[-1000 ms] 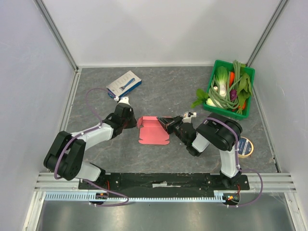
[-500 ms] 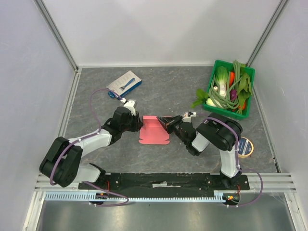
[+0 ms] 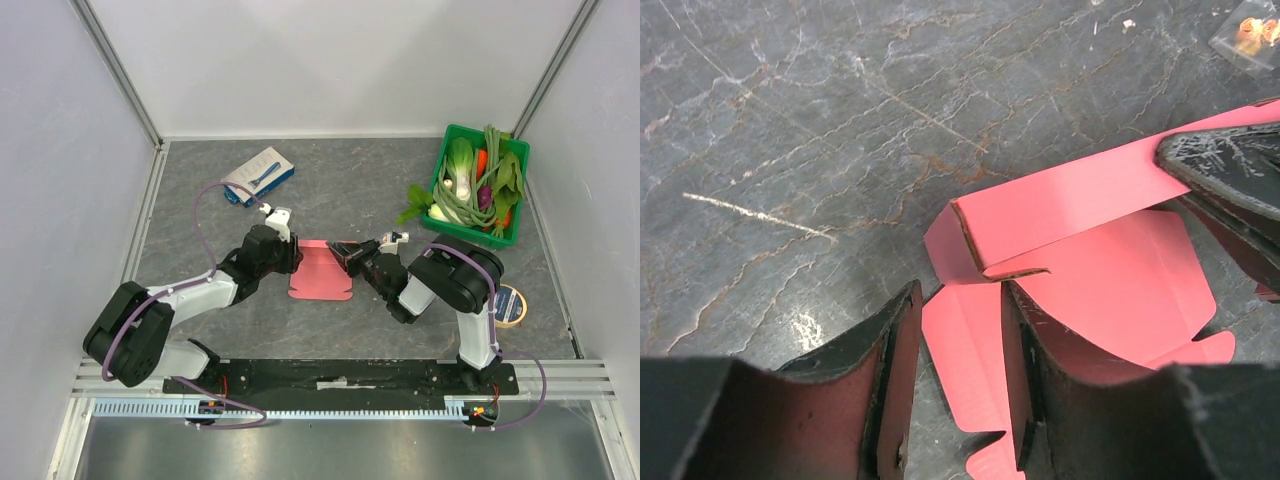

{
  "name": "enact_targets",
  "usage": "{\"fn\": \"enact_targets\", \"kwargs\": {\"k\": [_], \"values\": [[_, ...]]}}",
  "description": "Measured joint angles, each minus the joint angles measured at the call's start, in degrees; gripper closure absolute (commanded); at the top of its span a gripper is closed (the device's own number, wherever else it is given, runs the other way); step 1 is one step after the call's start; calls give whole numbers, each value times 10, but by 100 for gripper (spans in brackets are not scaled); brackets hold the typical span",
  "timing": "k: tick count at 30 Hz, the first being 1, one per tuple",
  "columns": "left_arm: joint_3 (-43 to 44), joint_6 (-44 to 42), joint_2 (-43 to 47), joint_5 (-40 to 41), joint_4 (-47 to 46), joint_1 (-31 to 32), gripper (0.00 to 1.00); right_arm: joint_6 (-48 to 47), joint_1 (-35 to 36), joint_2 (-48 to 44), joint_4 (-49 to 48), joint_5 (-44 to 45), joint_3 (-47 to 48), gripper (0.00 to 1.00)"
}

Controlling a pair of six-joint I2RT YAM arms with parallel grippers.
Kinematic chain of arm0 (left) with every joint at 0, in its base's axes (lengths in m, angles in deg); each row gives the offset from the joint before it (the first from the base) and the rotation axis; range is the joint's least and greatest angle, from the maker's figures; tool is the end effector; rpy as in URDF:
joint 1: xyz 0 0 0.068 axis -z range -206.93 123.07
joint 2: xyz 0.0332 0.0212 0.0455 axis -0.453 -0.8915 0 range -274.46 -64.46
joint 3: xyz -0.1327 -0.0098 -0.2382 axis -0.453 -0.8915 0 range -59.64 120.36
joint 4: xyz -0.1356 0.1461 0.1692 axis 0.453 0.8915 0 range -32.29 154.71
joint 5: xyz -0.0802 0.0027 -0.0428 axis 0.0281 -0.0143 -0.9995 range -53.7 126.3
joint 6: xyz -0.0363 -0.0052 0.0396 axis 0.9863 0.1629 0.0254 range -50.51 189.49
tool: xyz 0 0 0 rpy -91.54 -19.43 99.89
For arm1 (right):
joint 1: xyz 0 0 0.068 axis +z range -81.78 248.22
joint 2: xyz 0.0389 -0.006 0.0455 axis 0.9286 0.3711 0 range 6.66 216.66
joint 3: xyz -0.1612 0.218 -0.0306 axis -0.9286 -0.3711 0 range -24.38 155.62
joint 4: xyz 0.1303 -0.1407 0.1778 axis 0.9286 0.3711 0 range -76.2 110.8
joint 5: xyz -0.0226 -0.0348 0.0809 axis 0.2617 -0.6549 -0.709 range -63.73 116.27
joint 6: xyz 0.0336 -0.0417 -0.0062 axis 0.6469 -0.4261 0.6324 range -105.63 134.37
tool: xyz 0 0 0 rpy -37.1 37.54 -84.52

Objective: Fold the paper box

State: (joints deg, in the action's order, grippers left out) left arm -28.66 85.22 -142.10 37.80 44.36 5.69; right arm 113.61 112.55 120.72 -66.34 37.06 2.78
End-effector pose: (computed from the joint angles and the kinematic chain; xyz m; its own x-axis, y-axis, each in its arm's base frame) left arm 0.2253 -0.1431 0.1742 -0.5864 0.0537 -0.8083 0.3758 0.9020 -0.2127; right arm 0.2258 0.2112 0.1003 -0.5328 0.8349 0.1377 0.1719 -0.0525 0.9837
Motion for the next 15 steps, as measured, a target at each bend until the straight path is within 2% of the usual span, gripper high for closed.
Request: {"fn": "enact_targets", "kwargs": {"k": [13, 15], "values": [[-11, -20, -26, 105, -85, 54, 70, 9, 0, 0, 4, 0, 2, 100], [-13, -21, -32, 123, -98, 61, 76, 14, 0, 0, 9, 1, 5, 100]]}}
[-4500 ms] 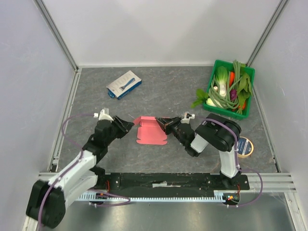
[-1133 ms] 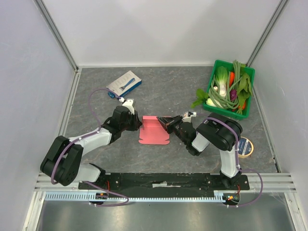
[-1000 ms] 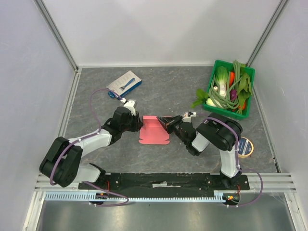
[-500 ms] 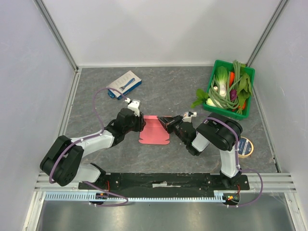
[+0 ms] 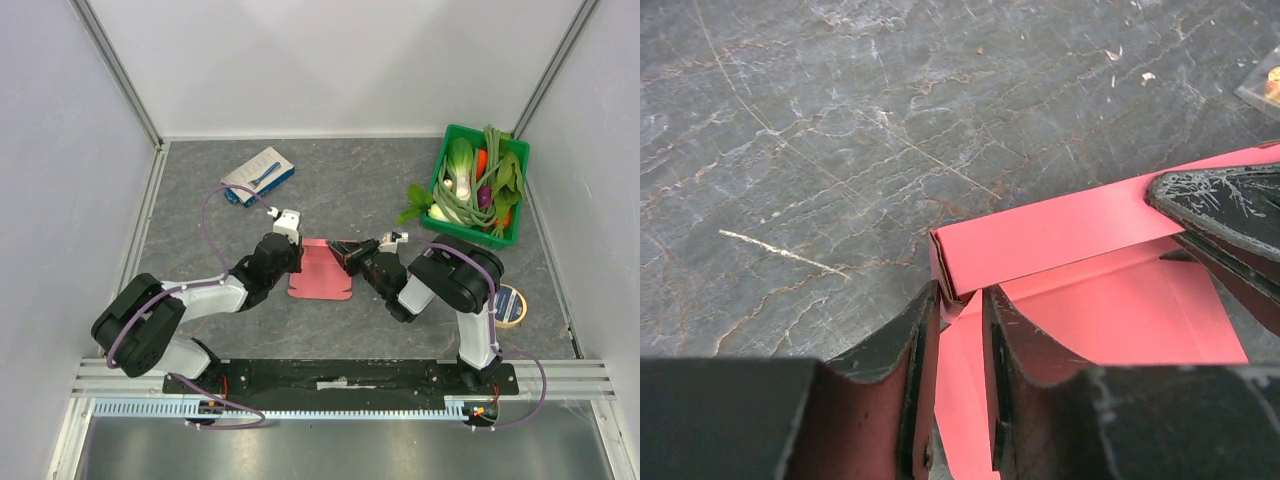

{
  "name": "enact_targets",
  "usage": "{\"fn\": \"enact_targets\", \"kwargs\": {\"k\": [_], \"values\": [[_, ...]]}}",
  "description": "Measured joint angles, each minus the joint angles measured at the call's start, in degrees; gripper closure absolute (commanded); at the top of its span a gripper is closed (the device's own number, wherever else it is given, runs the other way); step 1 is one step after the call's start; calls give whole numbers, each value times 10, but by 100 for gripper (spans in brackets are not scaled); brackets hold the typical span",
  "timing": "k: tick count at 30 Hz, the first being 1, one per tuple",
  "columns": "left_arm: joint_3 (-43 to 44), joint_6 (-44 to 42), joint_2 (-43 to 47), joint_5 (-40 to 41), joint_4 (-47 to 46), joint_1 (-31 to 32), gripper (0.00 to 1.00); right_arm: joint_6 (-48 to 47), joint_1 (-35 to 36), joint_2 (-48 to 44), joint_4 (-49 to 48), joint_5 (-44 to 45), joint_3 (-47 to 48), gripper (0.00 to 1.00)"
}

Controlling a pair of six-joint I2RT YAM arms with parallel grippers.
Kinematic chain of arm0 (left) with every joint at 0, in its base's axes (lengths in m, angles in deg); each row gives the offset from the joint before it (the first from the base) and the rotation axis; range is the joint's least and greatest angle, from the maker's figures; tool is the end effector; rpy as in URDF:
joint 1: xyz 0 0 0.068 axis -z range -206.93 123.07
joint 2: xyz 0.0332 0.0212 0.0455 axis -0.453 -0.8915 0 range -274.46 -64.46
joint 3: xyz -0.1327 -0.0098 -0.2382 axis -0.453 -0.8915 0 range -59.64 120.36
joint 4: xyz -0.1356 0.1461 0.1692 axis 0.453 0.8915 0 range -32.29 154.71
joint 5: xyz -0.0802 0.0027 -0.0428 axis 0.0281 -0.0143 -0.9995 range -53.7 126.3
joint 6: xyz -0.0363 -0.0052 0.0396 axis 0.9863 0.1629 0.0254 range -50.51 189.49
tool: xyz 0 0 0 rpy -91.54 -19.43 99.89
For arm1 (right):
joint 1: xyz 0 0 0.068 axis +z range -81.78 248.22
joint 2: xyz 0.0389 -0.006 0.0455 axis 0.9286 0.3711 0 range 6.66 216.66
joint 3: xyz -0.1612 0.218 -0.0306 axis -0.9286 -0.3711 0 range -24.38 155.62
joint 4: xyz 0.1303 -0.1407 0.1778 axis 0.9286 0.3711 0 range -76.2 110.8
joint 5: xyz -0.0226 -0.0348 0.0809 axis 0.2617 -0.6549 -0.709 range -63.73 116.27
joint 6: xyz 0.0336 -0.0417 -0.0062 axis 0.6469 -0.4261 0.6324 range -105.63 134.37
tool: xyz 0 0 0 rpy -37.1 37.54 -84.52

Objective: Fold the paper box

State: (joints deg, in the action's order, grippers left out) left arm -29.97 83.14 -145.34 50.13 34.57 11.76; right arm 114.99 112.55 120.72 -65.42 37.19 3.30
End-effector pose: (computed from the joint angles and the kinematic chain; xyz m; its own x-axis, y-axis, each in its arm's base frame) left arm 0.2194 -0.1648 0.1697 -0.4613 0.0760 -0.8840 0.3434 0.9340 -0.0989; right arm 0.2273 0.2126 0.1002 -0.5259 0.8354 0.1596 0.1892 -0.0681 0.9796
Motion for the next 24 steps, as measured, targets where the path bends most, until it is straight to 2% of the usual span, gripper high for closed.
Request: {"fn": "enact_targets", "kwargs": {"k": [2, 7, 13, 18, 24], "values": [[-2, 0, -7, 29, -12, 10, 80, 4, 0, 0, 4, 2, 3, 100], [1, 0, -37, 112, -44, 39, 98, 17, 1, -7, 24, 10, 8, 100], [47, 17, -98, 236, -42, 78, 98, 42, 7, -17, 49, 30, 11, 100], [106, 43, -167, 371, -18, 123, 98, 64, 9, -19, 61, 51, 16, 100], [85, 50, -174, 393, -67, 133, 98, 74, 13, -19, 62, 54, 16, 100]]}}
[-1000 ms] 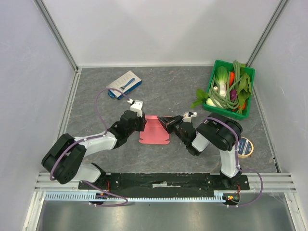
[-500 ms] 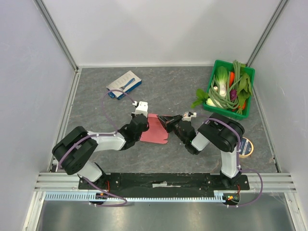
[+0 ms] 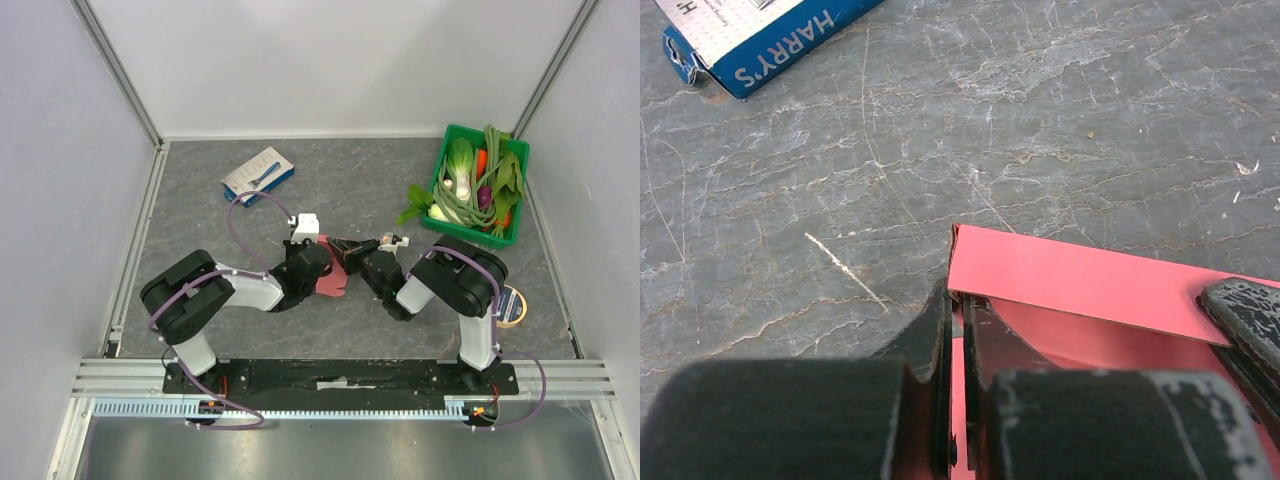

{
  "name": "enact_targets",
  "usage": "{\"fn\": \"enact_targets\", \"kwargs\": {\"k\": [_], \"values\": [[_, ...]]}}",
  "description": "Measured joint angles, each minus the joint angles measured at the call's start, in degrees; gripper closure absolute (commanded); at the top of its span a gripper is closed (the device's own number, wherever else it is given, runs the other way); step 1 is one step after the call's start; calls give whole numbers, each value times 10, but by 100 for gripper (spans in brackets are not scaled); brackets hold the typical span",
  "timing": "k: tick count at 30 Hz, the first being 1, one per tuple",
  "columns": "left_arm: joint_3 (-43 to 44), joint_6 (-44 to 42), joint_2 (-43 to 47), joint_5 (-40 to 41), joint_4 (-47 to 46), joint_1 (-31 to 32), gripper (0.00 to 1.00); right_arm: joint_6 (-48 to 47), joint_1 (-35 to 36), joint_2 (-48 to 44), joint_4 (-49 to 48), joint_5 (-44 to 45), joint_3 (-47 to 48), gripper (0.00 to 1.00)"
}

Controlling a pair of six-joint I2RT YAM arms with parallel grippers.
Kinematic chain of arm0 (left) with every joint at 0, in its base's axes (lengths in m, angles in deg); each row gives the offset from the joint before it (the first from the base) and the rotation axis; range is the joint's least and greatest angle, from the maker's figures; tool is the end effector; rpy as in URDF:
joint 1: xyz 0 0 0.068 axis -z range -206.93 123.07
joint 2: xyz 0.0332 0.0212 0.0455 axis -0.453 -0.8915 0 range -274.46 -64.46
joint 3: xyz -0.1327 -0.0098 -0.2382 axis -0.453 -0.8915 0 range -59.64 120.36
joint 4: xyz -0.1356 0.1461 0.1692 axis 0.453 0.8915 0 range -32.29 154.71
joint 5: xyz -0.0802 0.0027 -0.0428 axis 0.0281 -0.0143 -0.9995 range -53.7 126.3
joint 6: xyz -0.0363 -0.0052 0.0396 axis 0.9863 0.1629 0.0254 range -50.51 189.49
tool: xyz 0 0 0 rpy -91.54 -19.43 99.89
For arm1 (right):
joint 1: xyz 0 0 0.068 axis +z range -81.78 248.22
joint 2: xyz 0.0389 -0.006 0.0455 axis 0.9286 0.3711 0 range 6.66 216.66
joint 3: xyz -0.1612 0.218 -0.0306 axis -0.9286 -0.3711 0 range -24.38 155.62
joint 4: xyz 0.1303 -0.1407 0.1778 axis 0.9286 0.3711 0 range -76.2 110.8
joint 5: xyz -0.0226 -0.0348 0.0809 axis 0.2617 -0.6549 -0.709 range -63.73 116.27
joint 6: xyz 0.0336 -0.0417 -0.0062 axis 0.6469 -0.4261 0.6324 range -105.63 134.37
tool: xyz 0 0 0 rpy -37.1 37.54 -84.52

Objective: Fold the paper box

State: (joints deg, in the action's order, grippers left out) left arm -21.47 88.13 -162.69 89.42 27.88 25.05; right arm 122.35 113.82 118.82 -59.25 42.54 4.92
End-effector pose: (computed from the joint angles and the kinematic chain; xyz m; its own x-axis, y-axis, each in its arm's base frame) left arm 0.2162 -0.2303 0.1444 -0.3089 0.0838 -0.9474 -0.0543 0.9929 0.1055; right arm 0.2284 0.2190 0.1039 -0.4319 0.8640 0.2588 0.2654 -0.1525 0.9520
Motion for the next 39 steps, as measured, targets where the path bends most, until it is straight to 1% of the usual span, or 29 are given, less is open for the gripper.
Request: {"fn": "enact_targets", "kwargs": {"k": [1, 2, 4, 5, 8, 12, 15, 16, 17, 20, 22, 23, 25, 28, 32, 36, 39], "values": [[-5, -1, 2, -3, -7, 0, 98, 0, 1, 0, 0, -1, 0, 100], [-7, -3, 4, -7, -8, 0, 88, -1, 1, 0, 0, -1, 0, 100], [-9, -7, 9, -13, -7, -2, 74, -3, 1, 0, 0, -1, 0, 100], [-10, -9, 13, -17, -2, -2, 65, -5, 1, -1, 0, -2, 0, 100], [-27, -10, 40, -68, 26, -4, 53, -9, 1, -2, 2, -8, 0, 100], [-72, -10, 115, -146, 50, -9, 51, -12, -2, -3, 2, -19, 0, 100], [-94, -10, 183, -197, 61, -23, 51, -13, -6, -3, 2, -27, 0, 100], [-102, -9, 204, -212, 60, -29, 53, -13, -6, -3, 2, -28, 0, 100], [-113, -5, 225, -226, 59, -37, 57, -13, -7, -3, 2, -30, 0, 100], [-145, 17, 264, -274, 56, -76, 61, -13, -9, -3, 2, -36, 0, 100], [-167, 29, 266, -313, 51, -119, 61, -14, -10, -3, 2, -38, 0, 100], [-175, 31, 262, -333, 50, -139, 59, -15, -10, -3, 2, -40, 0, 100], [-184, 32, 250, -362, 43, -159, 57, -15, -12, -3, 2, -42, 0, 100], [-184, 32, 233, -408, 26, -162, 57, -15, -12, -2, 1, -45, 0, 100], [-184, 31, 226, -438, 3, -161, 56, -15, -12, 0, -3, -47, 0, 100], [-174, 30, 212, -442, -3, -161, 56, -15, -12, 0, -3, -49, 0, 100], [-155, 30, 186, -433, -2, -161, 62, -15, -12, 1, -5, -49, 0, 100]]}}
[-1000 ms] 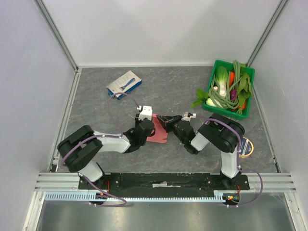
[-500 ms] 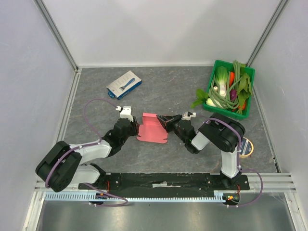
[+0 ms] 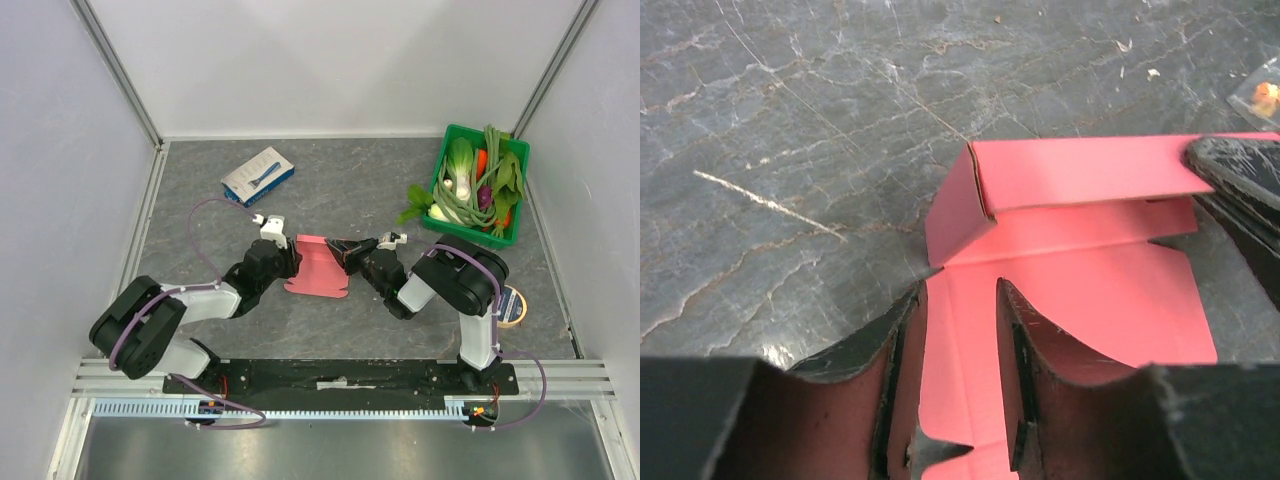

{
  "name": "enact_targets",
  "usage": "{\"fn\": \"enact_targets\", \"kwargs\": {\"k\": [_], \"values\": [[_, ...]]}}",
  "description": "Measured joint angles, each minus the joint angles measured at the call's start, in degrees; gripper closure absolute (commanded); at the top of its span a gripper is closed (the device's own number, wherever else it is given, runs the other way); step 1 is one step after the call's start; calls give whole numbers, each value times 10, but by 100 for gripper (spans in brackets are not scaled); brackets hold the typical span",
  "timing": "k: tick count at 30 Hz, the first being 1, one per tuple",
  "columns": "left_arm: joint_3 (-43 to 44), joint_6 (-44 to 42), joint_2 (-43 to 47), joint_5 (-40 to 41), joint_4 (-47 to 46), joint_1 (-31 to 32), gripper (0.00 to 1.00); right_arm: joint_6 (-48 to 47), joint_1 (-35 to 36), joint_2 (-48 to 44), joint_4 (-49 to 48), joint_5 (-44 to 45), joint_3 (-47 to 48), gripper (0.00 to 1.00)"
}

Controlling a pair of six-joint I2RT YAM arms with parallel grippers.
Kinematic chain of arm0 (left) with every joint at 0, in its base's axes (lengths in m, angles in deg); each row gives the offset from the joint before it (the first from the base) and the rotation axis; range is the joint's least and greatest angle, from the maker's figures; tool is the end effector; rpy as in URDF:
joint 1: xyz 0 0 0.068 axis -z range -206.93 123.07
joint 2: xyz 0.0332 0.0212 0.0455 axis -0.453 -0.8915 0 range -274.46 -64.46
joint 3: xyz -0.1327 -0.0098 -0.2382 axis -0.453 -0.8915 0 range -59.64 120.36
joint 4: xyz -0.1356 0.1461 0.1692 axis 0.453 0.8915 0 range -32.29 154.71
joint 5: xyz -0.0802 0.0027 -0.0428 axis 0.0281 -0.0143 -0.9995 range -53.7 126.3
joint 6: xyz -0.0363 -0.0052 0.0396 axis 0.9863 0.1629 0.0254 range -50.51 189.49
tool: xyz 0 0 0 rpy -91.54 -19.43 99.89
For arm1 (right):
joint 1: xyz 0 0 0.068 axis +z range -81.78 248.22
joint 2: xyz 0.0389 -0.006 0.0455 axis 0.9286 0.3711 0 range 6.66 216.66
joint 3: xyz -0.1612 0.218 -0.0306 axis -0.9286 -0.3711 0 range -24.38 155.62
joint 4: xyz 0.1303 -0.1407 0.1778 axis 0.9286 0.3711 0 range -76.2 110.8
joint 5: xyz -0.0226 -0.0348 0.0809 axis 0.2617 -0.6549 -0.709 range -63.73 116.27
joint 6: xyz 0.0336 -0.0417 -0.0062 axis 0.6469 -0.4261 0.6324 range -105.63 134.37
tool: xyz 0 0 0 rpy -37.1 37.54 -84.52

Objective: Fold the paper box

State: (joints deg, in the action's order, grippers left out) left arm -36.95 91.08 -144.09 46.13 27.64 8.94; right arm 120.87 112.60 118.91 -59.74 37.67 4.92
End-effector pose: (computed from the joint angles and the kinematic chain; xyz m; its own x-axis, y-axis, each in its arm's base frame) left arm 0.2092 -0.1438 0.1513 -0.5076 -0.0802 -0.8578 0.2875 0.9228 -0.2564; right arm 0.2316 0.2167 0.1042 -0.4907 0.8350 0.2492 0.2671 -0.1281 0.9551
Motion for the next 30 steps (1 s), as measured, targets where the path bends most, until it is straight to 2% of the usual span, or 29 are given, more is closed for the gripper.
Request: {"fn": "enact_targets", "kwargs": {"k": [9, 18, 26, 30], "values": [[33, -16, -56, 67, -9, 14, 66, 0, 0, 0, 0, 0, 0, 100], [67, -23, -106, 101, -19, 24, 75, 0, 0, 2, -1, 2, 3, 100], [107, -24, -153, 165, -14, 40, 98, 0, 1, 3, 5, 7, 10, 100], [129, -23, -171, 220, 3, 58, 98, 0, 4, 3, 15, 16, 16, 100]]}}
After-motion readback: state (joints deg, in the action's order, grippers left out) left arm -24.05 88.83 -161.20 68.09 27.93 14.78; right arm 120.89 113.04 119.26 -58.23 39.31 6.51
